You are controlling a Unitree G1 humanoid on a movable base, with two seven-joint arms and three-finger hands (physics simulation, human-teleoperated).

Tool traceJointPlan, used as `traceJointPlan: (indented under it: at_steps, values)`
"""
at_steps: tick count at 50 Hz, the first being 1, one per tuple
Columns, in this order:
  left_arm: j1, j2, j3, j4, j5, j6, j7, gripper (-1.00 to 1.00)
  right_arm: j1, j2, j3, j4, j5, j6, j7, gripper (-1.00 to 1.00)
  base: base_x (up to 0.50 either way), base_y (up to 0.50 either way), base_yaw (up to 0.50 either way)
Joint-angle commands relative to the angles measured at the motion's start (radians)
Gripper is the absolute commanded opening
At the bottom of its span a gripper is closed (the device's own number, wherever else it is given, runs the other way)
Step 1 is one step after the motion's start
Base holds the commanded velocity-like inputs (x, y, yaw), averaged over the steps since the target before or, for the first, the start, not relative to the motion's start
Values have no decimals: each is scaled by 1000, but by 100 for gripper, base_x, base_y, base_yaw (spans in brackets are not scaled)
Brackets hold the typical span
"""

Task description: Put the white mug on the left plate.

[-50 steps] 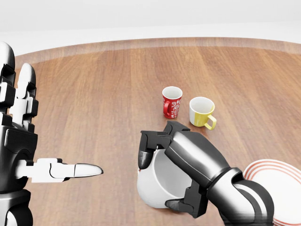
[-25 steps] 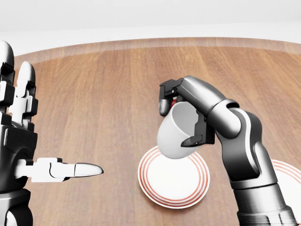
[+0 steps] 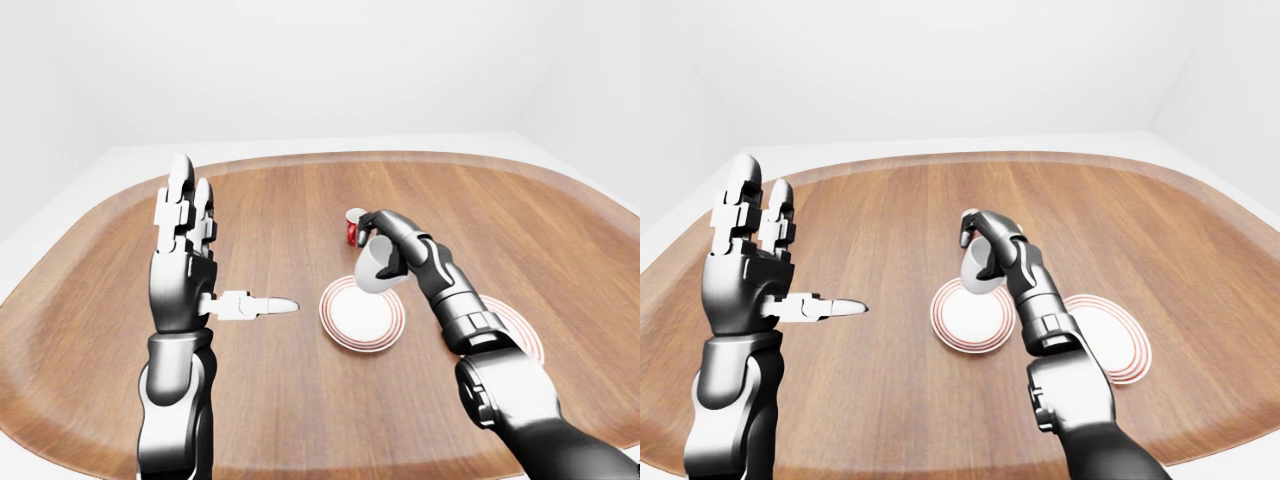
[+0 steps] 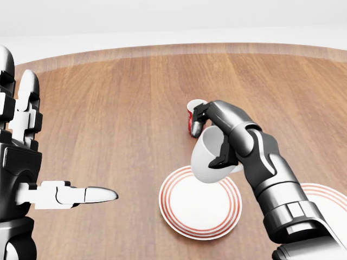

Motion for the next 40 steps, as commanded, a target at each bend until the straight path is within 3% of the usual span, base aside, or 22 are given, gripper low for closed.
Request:
traceJointPlan:
  at_steps: [1,40]
  values:
    - [1,0,-1,3,1,0,0,100,-56,42,27,183,-1,-33,-110,-100,0,0,0]
    - [4,-2,-7,10,10,0,-1,100,-10,96,65,285,-108,-33,-229,-100,0,0,0]
